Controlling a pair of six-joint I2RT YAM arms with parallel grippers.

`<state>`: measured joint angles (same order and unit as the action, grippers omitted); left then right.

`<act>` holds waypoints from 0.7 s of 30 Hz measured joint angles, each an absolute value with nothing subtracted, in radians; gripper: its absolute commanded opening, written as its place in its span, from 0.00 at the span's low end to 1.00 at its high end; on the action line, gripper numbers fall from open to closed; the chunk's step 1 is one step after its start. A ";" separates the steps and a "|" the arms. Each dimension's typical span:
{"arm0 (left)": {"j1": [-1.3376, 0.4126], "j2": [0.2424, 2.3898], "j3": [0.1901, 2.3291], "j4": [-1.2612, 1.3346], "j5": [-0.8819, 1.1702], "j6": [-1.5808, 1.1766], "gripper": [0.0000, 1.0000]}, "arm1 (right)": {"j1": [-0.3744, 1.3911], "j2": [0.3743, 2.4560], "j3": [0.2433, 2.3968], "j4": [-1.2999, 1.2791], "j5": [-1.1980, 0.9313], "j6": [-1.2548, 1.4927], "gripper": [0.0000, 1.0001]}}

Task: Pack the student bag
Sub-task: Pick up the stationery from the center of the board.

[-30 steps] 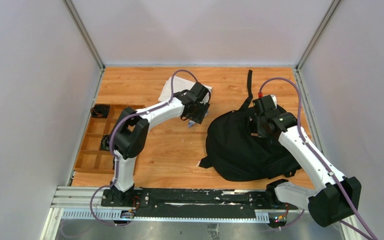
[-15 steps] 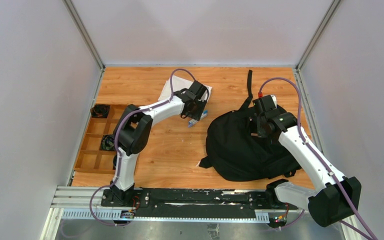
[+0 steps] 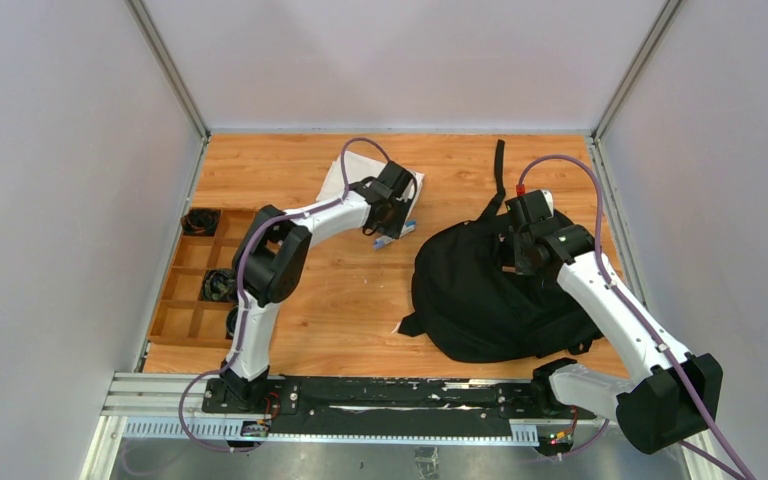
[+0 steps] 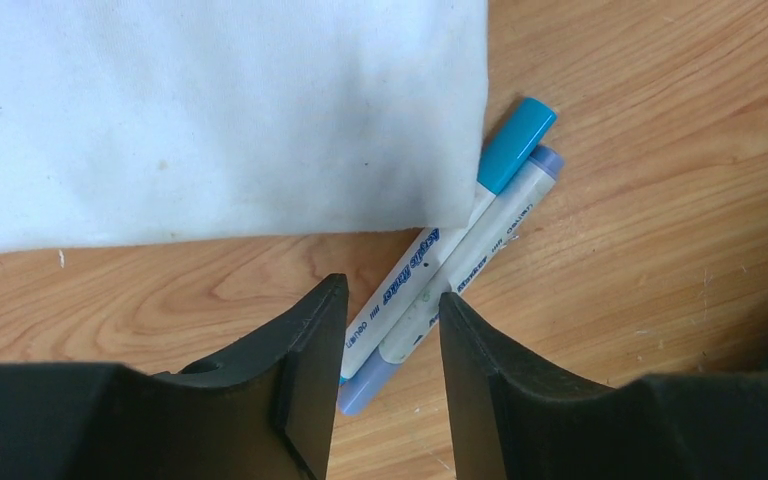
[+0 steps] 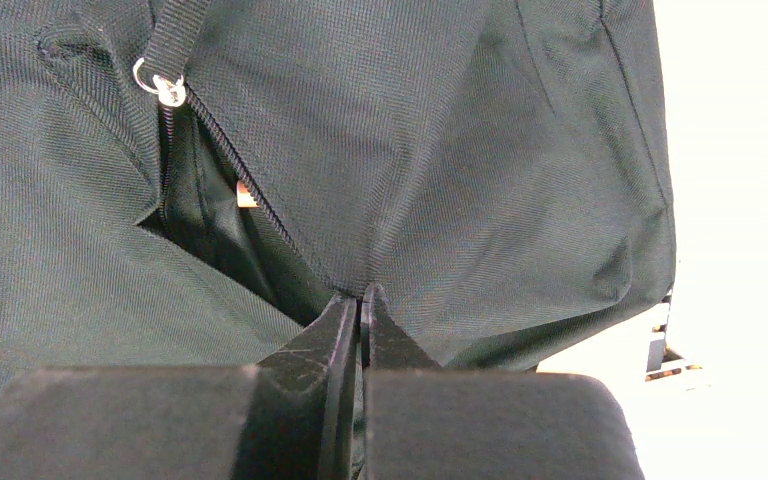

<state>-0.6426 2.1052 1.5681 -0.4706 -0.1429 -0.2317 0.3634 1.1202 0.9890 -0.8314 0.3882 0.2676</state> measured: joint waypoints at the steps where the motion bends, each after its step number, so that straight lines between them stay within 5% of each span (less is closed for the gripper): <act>1: -0.641 2.105 1.567 -0.466 -0.143 -0.232 0.45 | 0.363 1.120 0.989 -0.831 0.388 0.268 0.00; 21: -0.633 2.038 1.464 -0.344 -0.139 -0.217 0.46 | 0.363 1.120 0.989 -0.832 0.388 0.268 0.00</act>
